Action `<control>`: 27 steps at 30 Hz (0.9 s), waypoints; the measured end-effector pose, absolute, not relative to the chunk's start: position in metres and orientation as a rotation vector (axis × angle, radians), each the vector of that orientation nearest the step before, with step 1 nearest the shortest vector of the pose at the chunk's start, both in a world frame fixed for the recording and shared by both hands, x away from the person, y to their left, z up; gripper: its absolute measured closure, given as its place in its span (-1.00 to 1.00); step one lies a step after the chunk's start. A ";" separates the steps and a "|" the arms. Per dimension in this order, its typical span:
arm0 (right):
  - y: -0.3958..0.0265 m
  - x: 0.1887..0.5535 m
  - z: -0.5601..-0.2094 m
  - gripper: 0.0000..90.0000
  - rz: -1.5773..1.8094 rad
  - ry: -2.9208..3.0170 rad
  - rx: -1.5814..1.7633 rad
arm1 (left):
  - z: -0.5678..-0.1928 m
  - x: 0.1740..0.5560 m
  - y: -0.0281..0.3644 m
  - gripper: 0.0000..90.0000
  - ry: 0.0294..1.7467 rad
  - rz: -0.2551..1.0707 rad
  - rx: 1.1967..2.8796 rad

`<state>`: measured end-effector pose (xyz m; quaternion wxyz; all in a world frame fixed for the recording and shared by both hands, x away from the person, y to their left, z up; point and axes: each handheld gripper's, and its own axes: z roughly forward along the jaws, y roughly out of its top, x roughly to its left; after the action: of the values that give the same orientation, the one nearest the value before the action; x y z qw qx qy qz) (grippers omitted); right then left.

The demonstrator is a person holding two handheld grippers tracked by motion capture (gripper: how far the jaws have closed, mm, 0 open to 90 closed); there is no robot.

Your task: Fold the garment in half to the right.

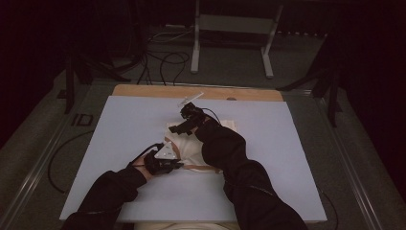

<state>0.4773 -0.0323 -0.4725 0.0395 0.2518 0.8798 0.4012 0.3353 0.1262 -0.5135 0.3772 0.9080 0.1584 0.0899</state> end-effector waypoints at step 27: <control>0.025 0.497 -0.508 0.22 0.985 2.642 0.879 | -0.513 0.334 0.127 0.90 0.397 0.238 2.320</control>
<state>0.4967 0.0252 -0.5085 0.0940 0.2965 0.8905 0.3320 0.3340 0.1270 -0.5130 0.3784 0.9077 0.1554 0.0932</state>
